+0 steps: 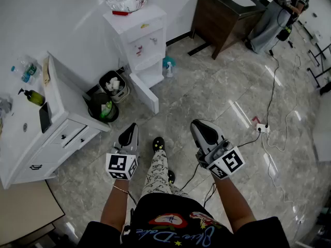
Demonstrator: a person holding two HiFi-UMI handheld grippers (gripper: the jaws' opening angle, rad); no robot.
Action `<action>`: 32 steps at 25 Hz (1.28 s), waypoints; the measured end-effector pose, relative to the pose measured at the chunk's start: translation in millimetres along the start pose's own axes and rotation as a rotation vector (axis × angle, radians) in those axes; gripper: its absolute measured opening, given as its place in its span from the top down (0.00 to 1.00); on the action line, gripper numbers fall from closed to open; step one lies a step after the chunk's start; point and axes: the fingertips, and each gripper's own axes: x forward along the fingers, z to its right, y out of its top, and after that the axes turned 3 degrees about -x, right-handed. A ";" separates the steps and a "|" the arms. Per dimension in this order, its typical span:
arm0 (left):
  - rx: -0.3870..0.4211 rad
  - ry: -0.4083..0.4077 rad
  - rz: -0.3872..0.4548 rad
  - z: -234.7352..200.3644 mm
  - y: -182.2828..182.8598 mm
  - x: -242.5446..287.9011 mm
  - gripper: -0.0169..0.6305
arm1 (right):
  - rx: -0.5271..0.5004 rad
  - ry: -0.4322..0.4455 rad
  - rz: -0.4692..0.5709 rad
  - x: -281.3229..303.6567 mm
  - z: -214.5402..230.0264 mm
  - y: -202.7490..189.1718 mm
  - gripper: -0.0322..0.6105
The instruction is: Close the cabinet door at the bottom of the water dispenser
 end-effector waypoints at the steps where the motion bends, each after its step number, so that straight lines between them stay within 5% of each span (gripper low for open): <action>1: 0.001 0.004 0.000 -10.2 -7.8 14.2 0.97 | 0.009 0.002 0.003 13.1 9.4 -7.7 0.92; 19: -0.043 0.065 -0.109 -145.3 -158.3 227.3 0.97 | 0.064 -0.061 -0.071 227.8 194.6 -193.6 0.92; 32: -0.062 0.115 -0.162 -191.7 -273.0 318.3 0.97 | 0.066 0.070 -0.202 291.2 245.0 -364.8 0.92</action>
